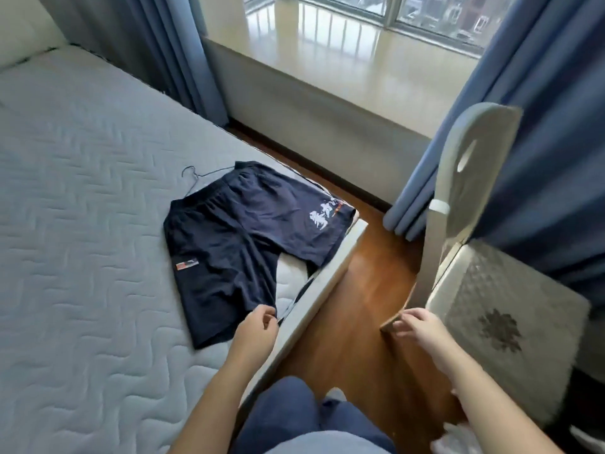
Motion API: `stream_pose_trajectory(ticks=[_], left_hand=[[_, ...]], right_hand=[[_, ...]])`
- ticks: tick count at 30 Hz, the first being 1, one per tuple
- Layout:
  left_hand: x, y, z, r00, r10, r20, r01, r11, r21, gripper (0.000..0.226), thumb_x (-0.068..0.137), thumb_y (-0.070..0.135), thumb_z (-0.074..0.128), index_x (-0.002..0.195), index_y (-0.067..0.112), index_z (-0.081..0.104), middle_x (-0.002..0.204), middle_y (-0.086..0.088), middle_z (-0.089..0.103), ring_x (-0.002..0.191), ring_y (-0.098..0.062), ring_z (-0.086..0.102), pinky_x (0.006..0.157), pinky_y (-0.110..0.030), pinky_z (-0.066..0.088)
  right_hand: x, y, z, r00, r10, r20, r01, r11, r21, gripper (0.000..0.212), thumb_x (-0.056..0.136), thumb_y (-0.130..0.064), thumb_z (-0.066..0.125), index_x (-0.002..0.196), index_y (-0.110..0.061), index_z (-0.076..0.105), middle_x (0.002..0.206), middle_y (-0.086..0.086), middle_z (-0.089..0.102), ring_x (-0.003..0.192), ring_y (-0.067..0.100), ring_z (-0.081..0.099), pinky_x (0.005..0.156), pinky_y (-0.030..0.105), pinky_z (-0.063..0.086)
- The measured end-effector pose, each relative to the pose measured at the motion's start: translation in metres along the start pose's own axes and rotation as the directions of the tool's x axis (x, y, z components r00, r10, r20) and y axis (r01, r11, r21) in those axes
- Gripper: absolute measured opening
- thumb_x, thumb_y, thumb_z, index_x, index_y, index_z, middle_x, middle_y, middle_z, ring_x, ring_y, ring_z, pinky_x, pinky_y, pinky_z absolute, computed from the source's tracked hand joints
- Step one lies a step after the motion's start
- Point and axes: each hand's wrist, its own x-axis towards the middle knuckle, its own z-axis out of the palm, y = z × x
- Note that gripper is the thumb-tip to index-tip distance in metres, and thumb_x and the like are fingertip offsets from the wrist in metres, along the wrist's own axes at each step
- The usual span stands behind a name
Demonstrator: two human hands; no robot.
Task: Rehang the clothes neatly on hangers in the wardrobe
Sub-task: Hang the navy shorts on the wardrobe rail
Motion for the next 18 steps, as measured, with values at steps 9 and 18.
stream_pose_trajectory(ticks=[9, 18], left_hand=[[0.117, -0.029, -0.050, 0.906, -0.393, -0.161, 0.343, 0.900, -0.269, 0.012, 0.090, 0.012, 0.048, 0.095, 0.022, 0.052, 0.099, -0.005, 0.061, 0.091, -0.022, 0.055, 0.075, -0.027, 0.037], [0.273, -0.050, -0.110, 0.776, -0.557, -0.295, 0.475, 0.825, -0.308, 0.028, 0.088, 0.011, 0.051, 0.115, 0.004, 0.055, 0.116, -0.014, 0.058, 0.107, -0.029, 0.056, 0.088, -0.034, 0.040]], right_hand=[[0.121, -0.170, 0.108, 0.943, -0.083, 0.322, 0.205, 0.907, -0.368, 0.014, 0.092, -0.010, 0.043, 0.101, -0.010, 0.053, 0.090, 0.007, 0.064, 0.072, 0.018, 0.061, 0.049, 0.012, 0.041], [0.246, -0.256, 0.200, 0.893, -0.050, 0.447, 0.336, 0.735, -0.589, 0.010, 0.088, -0.014, 0.052, 0.097, -0.017, 0.055, 0.087, 0.002, 0.064, 0.084, 0.021, 0.061, 0.083, 0.034, 0.050]])
